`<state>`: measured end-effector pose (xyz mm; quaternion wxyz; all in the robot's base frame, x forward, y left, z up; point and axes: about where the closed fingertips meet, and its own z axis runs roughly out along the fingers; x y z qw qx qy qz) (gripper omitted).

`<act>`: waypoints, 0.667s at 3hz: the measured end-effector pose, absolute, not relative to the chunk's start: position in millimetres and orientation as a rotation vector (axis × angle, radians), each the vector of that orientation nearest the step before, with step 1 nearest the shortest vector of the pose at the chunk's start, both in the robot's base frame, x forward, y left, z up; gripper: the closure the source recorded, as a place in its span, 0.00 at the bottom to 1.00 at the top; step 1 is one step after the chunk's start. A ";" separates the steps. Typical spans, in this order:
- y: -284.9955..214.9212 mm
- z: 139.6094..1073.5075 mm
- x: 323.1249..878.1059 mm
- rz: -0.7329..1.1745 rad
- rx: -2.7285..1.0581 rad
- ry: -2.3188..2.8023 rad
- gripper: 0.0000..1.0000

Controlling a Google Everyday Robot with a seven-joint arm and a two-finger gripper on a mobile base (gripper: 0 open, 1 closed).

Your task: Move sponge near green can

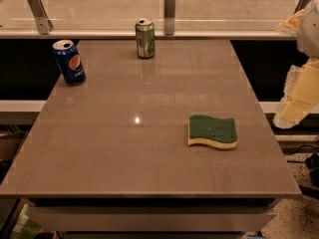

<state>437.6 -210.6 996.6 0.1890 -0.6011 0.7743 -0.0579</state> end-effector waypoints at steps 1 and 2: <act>-210.6 996.6 437.6 -0.163 -1.690 2.177 0.00; -209.4 1000.9 437.0 -0.108 -1.703 2.126 0.00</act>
Offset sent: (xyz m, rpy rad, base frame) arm -0.0015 0.0012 0.0077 0.1263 -0.0017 0.1060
